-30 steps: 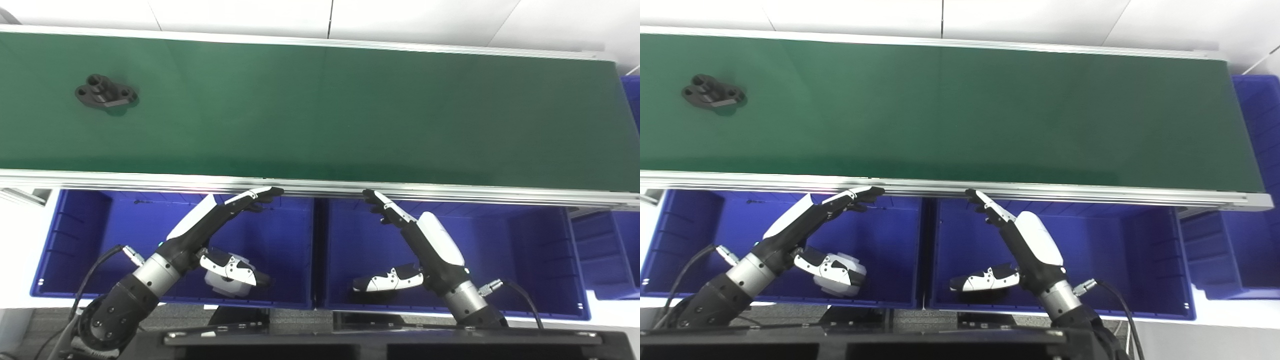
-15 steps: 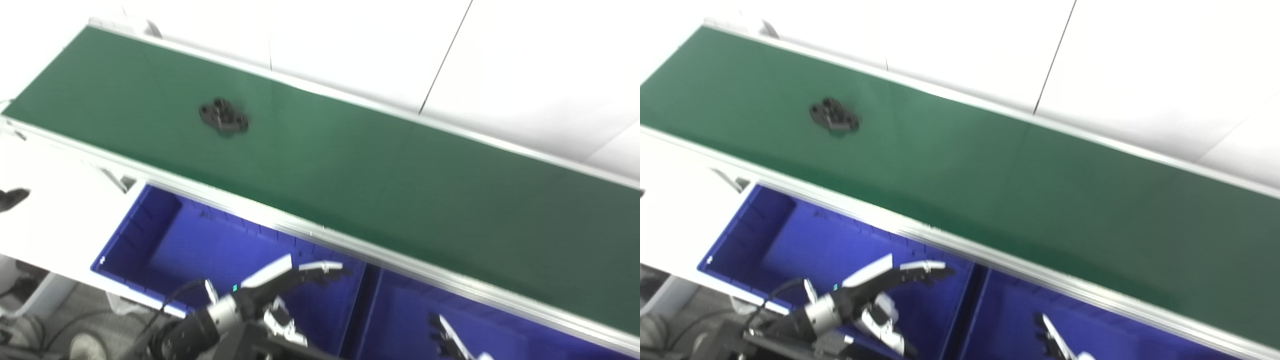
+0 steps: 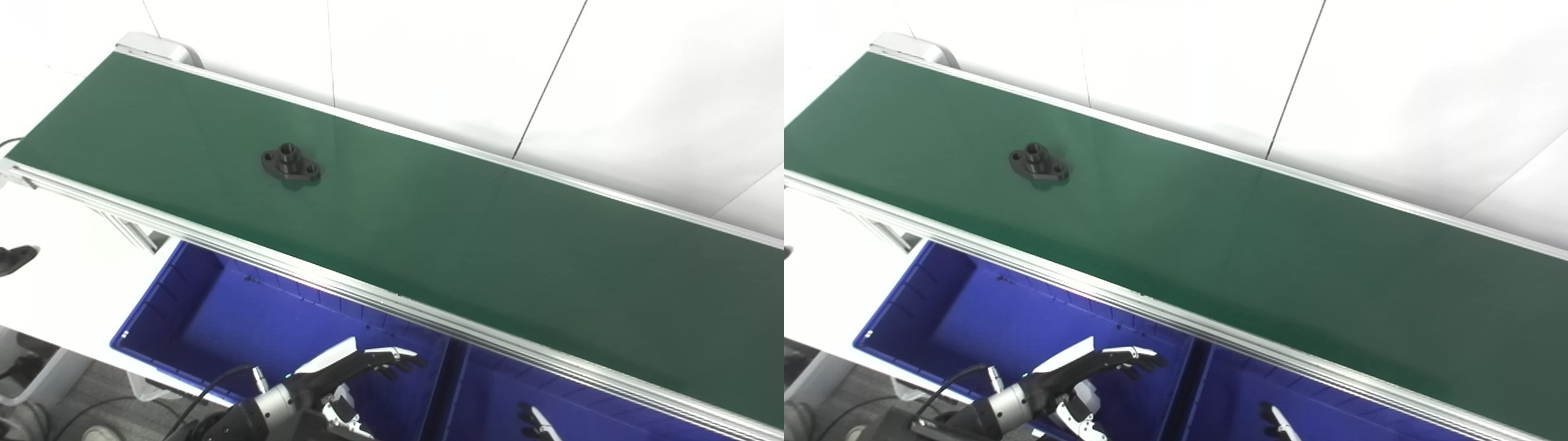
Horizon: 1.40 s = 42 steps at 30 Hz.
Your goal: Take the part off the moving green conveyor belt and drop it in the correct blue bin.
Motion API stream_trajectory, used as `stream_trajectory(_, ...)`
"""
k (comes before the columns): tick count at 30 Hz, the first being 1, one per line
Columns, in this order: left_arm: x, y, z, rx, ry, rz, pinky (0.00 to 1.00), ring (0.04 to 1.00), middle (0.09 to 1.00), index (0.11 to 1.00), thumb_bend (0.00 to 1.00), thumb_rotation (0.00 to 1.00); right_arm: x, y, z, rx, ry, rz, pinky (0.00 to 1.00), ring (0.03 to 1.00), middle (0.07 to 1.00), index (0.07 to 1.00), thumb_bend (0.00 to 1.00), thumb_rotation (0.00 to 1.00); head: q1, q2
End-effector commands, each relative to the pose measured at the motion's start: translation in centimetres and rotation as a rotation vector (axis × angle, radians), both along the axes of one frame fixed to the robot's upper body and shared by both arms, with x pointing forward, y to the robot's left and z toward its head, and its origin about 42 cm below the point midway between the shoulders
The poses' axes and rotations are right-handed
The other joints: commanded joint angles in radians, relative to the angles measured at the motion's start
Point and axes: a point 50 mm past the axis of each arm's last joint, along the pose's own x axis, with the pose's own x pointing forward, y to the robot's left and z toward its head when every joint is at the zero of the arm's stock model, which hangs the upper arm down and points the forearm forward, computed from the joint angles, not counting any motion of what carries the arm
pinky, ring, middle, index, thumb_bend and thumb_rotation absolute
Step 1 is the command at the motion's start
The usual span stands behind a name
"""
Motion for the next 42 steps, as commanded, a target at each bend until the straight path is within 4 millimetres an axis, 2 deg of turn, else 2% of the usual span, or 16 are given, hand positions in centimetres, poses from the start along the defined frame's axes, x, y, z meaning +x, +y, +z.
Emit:
stream_trajectory(1,0.1,-0.1,0.4,-0.029,-0.039,0.000,0.72,0.816,0.874,0.816,0.95,0.26,0.3,-0.4,0.7,0.043,-0.054,0.002,0.66,0.789,0.864,0.913,0.96,0.46,0.003,-0.012)
stream_trajectory(7,0.3,-0.1,0.1,-0.028,-0.034,0.001,0.72,0.816,0.864,0.808,0.95,0.25,0.3,-0.2,0.5,0.057,-0.087,-0.020,0.64,0.766,0.835,0.880,0.96,0.43,-0.003,-0.027)
stream_trajectory(17,0.3,-0.2,0.0,-0.032,-0.039,0.003,0.70,0.802,0.858,0.798,0.94,0.25,0.0,-0.3,1.7,0.121,-0.197,-0.097,0.65,0.748,0.797,0.853,0.92,0.37,-0.018,-0.009)
stream_trajectory(22,0.3,-0.3,0.0,-0.038,-0.040,0.006,0.70,0.800,0.861,0.797,0.95,0.24,0.1,0.0,4.1,0.201,-0.269,-0.152,0.64,0.737,0.774,0.843,0.93,0.39,-0.026,-0.005)
stream_trajectory(29,0.5,-0.7,-0.1,-0.037,-0.047,0.003,0.70,0.806,0.865,0.801,0.94,0.25,2.0,0.1,8.0,0.271,-0.465,-0.153,0.59,0.700,0.751,0.819,0.95,0.37,-0.035,0.005)
stream_trajectory(36,0.8,-1.0,-0.3,-0.031,-0.052,-0.001,0.69,0.802,0.863,0.803,0.95,0.24,4.8,-0.3,11.8,0.328,-0.626,-0.132,0.59,0.662,0.711,0.798,0.96,0.33,-0.052,0.016)
stream_trajectory(40,1.0,-1.0,-0.3,-0.030,-0.057,0.002,0.68,0.799,0.862,0.803,0.95,0.27,6.5,-0.4,13.5,0.373,-0.654,-0.130,0.59,0.646,0.705,0.800,0.97,0.35,-0.085,0.043)
stream_trajectory(42,1.1,-1.0,-0.2,-0.035,-0.060,0.002,0.69,0.806,0.865,0.804,0.95,0.27,7.8,-0.4,14.5,0.401,-0.676,-0.123,0.60,0.660,0.725,0.806,0.97,0.32,-0.100,0.058)
